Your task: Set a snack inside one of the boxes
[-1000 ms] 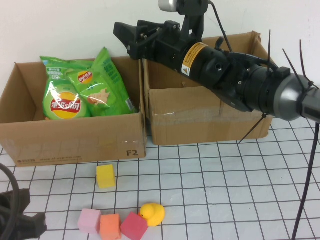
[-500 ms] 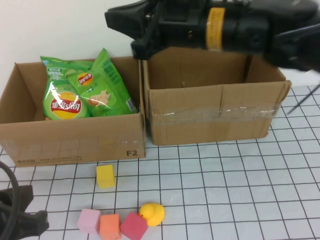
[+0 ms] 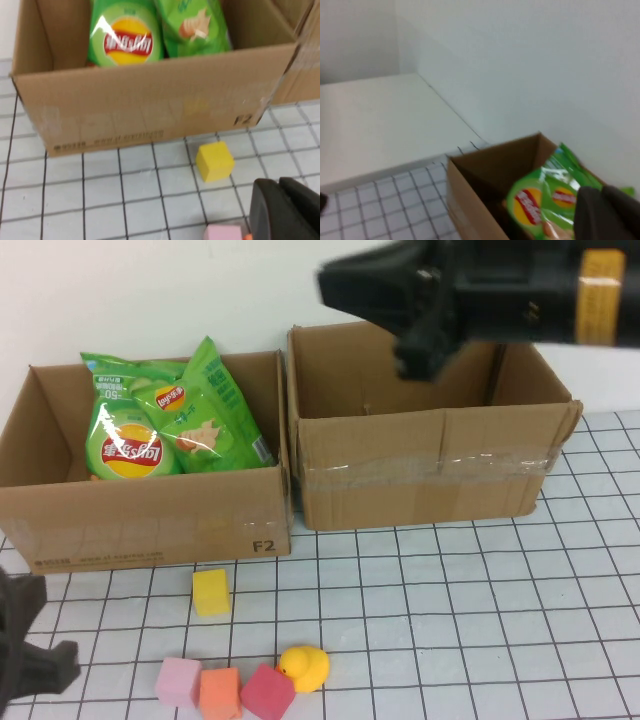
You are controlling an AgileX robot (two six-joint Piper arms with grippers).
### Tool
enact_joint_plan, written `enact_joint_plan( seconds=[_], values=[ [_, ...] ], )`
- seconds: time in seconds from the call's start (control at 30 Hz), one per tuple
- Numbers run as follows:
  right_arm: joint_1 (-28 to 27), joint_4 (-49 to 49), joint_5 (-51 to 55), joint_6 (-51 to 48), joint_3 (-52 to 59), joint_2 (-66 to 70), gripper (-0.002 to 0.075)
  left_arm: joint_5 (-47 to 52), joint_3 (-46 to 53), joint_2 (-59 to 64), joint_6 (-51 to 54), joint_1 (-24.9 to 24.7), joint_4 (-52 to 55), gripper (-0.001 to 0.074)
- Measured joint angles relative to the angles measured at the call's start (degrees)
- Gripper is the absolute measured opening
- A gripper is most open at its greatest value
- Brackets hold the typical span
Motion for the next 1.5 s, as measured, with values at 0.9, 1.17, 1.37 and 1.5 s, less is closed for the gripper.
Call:
enact_joint_plan(
  seconds=[0.9,1.17,1.37,1.5],
  values=[
    [-9.39,1.79,47.37,-39.46,47.16,-21.49,0.0002,22.40,-0.27,-9.22,1.32,0.00,4.40,-0.0001],
    [-9.49,35.56,64.32,-62.93,49.42,-21.89,-0.0001,24.87,-0.27,-9.37,1.70,0.00,1.45,-0.0001],
    [-9.49,73.42,70.86,-97.13,46.95,-27.05,-0.0001,20.37,-0.27,-10.96,1.70,0.00,2.04,-0.0001],
    [-9.49,93.32,75.47,-116.21,46.81,-34.05,-0.0001,17.17,-0.27,-14.20,1.70,0.00,4.20,-0.0001]
  ],
)
